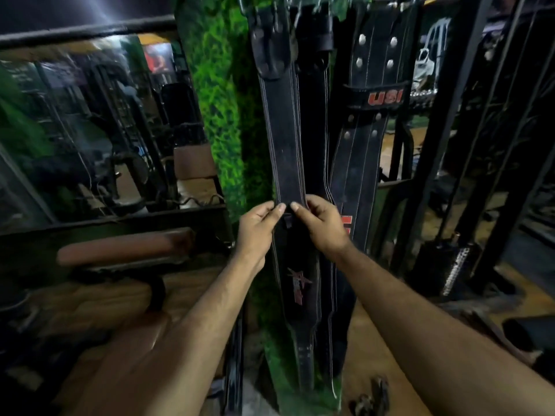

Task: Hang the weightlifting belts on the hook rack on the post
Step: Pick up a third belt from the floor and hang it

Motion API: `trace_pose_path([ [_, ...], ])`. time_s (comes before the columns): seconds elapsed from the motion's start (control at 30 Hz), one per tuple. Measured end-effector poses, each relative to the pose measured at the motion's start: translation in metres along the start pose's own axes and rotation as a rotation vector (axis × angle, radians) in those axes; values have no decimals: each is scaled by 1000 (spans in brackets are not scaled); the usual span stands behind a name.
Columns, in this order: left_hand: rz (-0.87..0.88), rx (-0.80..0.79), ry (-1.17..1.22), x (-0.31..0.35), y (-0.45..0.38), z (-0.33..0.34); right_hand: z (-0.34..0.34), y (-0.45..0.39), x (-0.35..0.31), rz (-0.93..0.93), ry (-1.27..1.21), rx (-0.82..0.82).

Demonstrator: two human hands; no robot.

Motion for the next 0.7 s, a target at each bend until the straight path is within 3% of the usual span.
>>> trace_pose_path([
  [0.13, 9, 5, 90, -16, 10, 0, -1, 9, 9, 3, -86, 85],
  [0.33, 50, -10, 28, -60, 38, -10, 3, 48, 72, 182, -133, 37],
  [0.5, -46, -85, -17, -102, 41, -12, 1, 65, 114, 240, -119, -17],
  [0.7, -217, -151, -172, -206, 63, -33, 14, 123, 215, 422, -86, -77],
])
Point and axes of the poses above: each hand's wrist, its own y-axis away from the middle knuckle, its own z-axis out of the palm, x = y × z, the point moved 6 cm from there along -y, towards the middle knuckle, and after that the axes turned 3 degrees about y, right-handed, at the moved point
